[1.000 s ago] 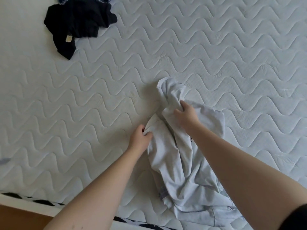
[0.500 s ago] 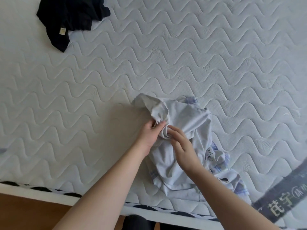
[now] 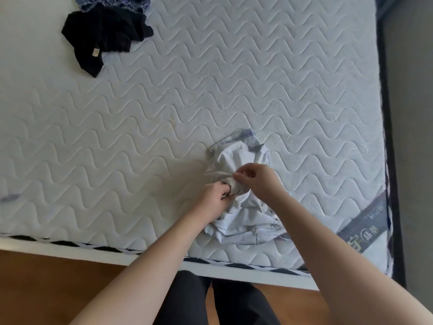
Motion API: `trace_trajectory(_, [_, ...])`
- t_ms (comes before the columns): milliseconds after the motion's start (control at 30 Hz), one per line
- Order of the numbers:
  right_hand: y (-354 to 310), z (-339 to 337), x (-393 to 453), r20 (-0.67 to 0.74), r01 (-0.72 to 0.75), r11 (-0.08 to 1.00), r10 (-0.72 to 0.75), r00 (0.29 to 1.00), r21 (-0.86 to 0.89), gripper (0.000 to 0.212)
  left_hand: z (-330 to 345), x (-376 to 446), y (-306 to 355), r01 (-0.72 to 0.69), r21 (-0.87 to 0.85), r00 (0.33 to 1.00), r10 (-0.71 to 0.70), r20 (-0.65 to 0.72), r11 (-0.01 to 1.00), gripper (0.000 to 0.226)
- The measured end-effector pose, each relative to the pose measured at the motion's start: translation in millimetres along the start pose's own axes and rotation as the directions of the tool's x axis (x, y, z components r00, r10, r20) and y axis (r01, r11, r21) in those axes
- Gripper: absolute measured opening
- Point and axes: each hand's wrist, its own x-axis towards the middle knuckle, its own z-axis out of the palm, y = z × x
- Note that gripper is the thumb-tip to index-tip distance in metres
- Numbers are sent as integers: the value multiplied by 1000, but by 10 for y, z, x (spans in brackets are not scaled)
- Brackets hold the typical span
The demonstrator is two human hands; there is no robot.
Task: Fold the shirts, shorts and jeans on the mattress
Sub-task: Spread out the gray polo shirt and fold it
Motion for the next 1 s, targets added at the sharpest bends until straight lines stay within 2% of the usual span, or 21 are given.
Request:
trace_trajectory(100, [78,-85,-143,-6,40,996,-40,999,-77,8,-49,-115,74,-17,-22,1000,17,15,1000,28])
trace_trajectory(133, [102,-119,-205,-25,42,996,-44,999,-75,8,-82,-166,102,-2,-47,1000,3,14,999,11])
trace_trajectory(167, [124,-155,-278,-54,37,997,-41,998,-67,11,-120,-225,122,53,-66,999,-52,15,996,10])
trace_trajectory(267, [208,-293,-509,-119,2,993,-16,993,-118,36,-241,-429,105,236,-181,970,-243,-15,955,25])
trace_trajectory(300, [232,-345,-583,-136,-21,988,0,991,-156,36,-279,-499,78,283,-180,956,-293,-33,942,33])
trace_trajectory(367, [278,-453,-722,-173,-70,970,30,984,-232,22,-364,-627,16,412,-136,905,-422,-58,901,50])
trace_trajectory(433, [304,-553,-874,-210,-106,966,56,976,-235,14,-439,-753,-48,512,-80,853,-517,-73,855,44])
trace_trajectory(533, [328,-641,-1098,-270,-147,968,89,959,-201,8,-532,-943,-114,556,42,829,-549,-106,830,5])
trace_trajectory(600, [365,-671,-1236,-301,-180,967,119,946,-181,5,-595,-1043,-141,593,81,803,-581,-136,801,20])
trace_trajectory(700, [448,-708,-1437,-327,-218,969,170,930,-115,9,-652,-1168,-158,644,140,764,-621,-176,752,24])
trace_trajectory(833, [547,-753,-1665,-361,-255,966,224,905,-39,10,-705,-1382,-205,600,166,795,-558,-238,783,25])
trace_trajectory(1000, [662,-768,-1919,-391,-263,963,264,882,57,23,-761,-1544,-165,536,129,837,-505,-212,834,35])
